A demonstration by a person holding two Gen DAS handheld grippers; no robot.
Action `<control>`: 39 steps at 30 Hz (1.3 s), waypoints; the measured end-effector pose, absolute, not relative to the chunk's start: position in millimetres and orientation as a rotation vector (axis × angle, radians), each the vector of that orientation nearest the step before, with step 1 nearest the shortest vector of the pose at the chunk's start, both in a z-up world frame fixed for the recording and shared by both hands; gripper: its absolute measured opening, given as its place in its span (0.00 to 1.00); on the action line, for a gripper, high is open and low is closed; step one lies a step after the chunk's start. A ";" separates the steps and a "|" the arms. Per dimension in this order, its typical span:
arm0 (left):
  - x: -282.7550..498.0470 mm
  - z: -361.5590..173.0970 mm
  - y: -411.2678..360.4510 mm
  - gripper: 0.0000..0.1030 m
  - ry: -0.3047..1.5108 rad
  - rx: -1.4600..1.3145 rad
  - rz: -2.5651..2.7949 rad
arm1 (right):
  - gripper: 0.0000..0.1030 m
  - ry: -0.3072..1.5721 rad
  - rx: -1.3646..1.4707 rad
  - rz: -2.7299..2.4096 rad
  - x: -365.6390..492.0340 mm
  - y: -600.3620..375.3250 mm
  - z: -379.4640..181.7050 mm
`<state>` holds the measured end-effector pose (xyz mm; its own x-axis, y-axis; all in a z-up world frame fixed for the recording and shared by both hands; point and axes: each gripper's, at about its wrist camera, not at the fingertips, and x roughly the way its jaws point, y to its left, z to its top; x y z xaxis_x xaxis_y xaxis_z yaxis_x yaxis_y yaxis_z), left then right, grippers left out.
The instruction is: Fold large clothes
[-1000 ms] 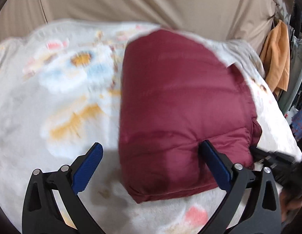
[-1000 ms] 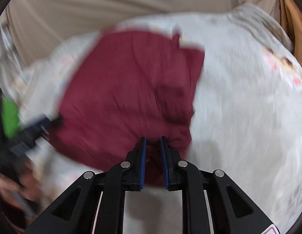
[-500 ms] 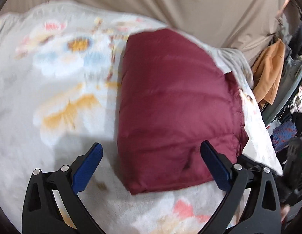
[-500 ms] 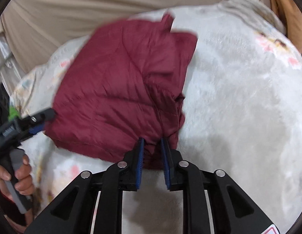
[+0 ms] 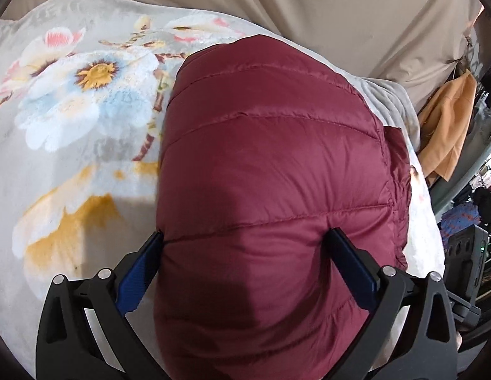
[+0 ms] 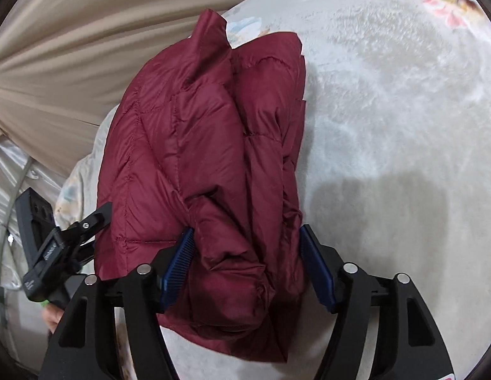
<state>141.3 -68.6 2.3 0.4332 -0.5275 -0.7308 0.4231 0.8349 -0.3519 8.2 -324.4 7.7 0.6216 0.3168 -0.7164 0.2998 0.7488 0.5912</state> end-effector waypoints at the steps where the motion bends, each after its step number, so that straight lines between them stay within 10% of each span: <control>1: 141.0 1.9 -71.4 0.96 0.948 -0.119 -0.583 | 0.66 0.918 0.764 0.024 10.6 -324.7 5.6; 18: 132.6 4.3 -86.1 0.95 0.869 -0.012 -0.579 | 0.61 0.906 0.744 0.057 29.6 -312.5 5.2; 25: 118.7 24.0 -85.0 0.68 0.810 0.030 -0.607 | 0.22 0.808 0.698 0.020 14.4 -293.0 31.4; 39: 41.6 160.8 -44.2 0.54 0.368 0.059 -0.731 | 0.18 0.376 0.468 0.082 -53.4 -238.7 168.6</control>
